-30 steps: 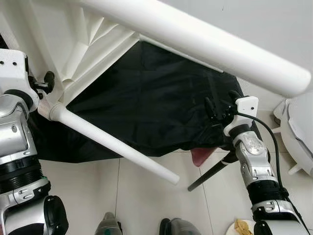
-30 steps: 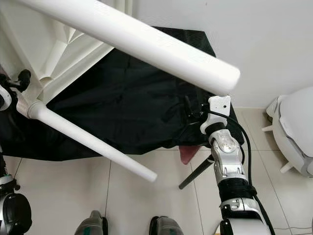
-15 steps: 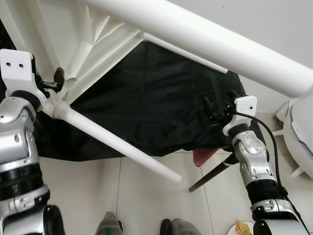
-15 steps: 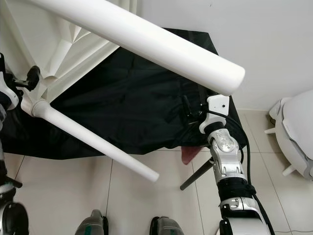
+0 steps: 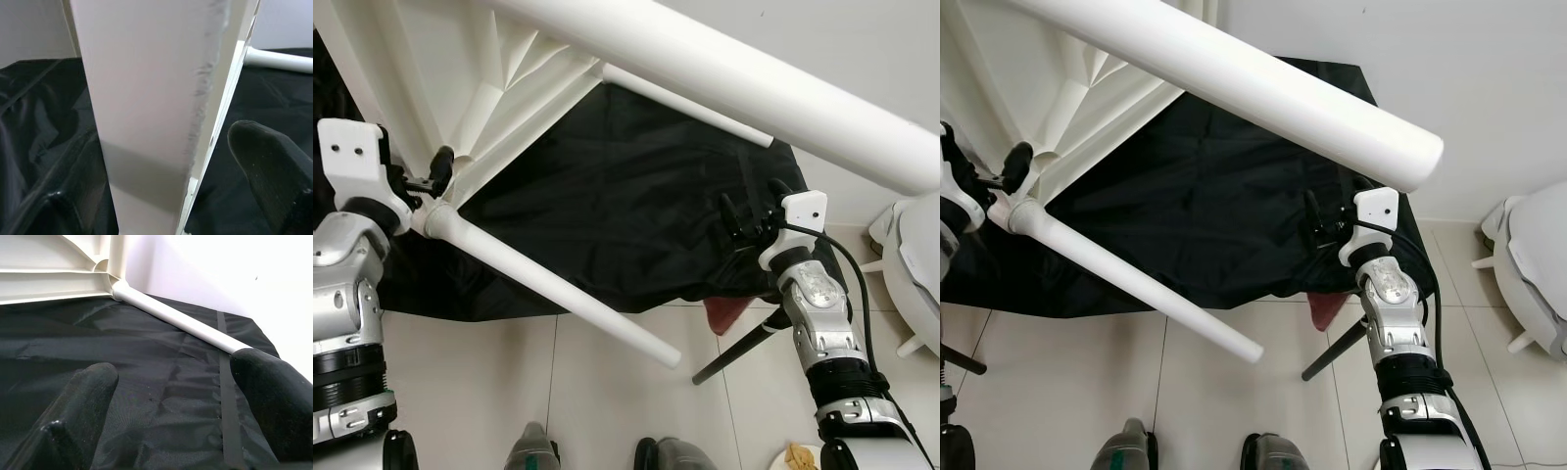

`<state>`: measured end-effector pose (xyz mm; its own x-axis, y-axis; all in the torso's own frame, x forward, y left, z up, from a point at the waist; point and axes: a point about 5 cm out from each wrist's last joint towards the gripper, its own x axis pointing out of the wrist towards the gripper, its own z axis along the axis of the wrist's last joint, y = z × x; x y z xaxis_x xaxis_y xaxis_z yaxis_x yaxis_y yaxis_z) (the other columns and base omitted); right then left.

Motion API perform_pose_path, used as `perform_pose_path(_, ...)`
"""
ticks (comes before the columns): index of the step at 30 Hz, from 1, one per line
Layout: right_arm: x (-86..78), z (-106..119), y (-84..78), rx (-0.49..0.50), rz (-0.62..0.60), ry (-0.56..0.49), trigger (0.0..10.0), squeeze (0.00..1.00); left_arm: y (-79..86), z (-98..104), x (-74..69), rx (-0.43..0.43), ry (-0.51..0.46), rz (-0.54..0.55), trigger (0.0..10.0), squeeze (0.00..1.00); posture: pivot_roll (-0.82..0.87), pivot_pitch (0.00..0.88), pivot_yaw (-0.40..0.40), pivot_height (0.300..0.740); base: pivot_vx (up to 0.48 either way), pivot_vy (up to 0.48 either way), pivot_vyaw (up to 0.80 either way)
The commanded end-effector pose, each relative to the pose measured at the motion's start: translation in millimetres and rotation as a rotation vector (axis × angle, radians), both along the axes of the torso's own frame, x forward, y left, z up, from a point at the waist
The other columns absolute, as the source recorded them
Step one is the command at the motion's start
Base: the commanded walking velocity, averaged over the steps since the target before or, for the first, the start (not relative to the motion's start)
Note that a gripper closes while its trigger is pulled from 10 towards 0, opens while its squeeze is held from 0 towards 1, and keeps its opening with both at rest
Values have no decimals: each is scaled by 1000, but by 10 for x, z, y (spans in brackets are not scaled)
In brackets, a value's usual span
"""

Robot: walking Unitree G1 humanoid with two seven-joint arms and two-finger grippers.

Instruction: Building children table

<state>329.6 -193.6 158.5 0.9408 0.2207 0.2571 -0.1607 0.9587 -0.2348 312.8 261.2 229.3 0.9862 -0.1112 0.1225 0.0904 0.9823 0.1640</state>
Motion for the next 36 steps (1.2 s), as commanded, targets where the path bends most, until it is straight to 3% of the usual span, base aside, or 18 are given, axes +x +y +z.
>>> perform_pose_path(1,1,-1,-37,-7,-10,3,10000,0,-308,-184,-31,29,121,-491,10000,0,80,79,-79,740,0,0,0)
perform_pose_path(8,7,11,-32,-7,-12,-2,10000,0,-356,-276,135,-66,166,-577,10000,0,75,80,-76,740,0,0,0)
perform_pose_path(13,5,17,-32,-7,-13,-5,10000,0,-379,-289,173,-86,179,-615,10000,0,66,78,-74,740,0,0,0)
perform_pose_path(22,-24,28,-83,-7,-35,-14,10000,0,-430,-154,350,-166,167,-719,10000,0,39,79,-60,740,0,0,0)
perform_pose_path(35,-50,22,-98,-4,-46,-16,10000,0,-460,47,439,-160,110,-798,10000,0,28,85,-48,740,0,0,0)
perform_pose_path(36,-52,19,-98,-4,-47,-15,10000,0,-452,60,451,-178,105,-800,4980,0,28,85,-47,740,0,0,0)
